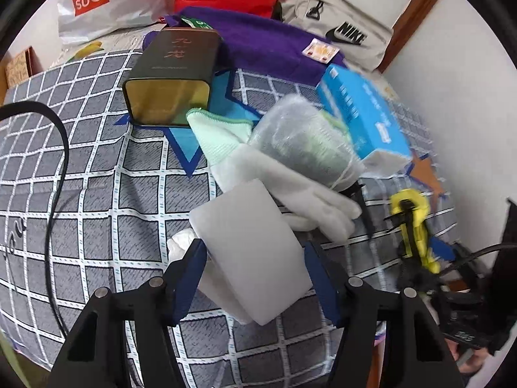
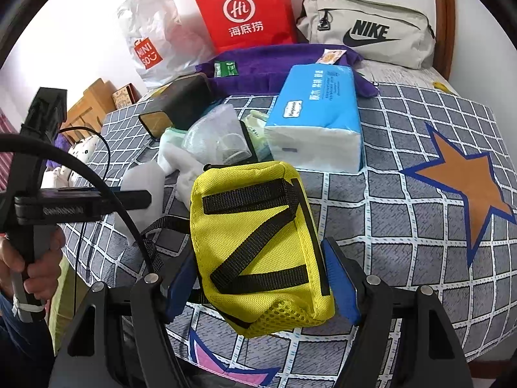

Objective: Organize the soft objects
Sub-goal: 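Lift the yellow bag with the right gripper while the left gripper grasps the white foam sheet, then carry the yellow bag and white foam sheet over the purple towel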

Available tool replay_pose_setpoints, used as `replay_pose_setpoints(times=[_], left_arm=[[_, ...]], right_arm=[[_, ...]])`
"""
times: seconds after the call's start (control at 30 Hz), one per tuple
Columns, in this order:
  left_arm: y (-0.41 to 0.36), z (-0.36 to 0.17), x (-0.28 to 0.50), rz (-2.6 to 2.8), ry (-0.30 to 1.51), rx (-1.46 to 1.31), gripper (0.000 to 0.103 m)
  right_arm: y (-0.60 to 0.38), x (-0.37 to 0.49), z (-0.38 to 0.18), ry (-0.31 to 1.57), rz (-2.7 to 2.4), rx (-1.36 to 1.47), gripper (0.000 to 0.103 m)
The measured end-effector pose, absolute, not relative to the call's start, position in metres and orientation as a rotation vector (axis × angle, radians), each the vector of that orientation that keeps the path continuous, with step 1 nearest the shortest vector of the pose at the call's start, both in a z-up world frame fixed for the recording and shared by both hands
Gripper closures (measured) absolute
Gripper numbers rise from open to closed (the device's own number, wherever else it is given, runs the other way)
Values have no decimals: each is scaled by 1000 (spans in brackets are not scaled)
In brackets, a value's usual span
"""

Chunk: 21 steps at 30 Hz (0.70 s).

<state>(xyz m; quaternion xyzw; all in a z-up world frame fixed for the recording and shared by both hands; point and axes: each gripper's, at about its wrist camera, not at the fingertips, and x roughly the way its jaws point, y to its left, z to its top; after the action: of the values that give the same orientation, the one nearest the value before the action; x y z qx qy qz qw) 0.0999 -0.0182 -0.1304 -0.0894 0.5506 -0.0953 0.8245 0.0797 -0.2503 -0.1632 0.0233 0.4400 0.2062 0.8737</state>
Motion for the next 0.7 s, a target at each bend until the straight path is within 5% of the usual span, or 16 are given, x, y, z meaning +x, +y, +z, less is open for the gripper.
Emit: replay_pose_setpoints(times=[0.7], left_arm=[[33,-87,116,-170,1073,-243,42]], right_arm=[[-232,106,-121,877,427,17,30]])
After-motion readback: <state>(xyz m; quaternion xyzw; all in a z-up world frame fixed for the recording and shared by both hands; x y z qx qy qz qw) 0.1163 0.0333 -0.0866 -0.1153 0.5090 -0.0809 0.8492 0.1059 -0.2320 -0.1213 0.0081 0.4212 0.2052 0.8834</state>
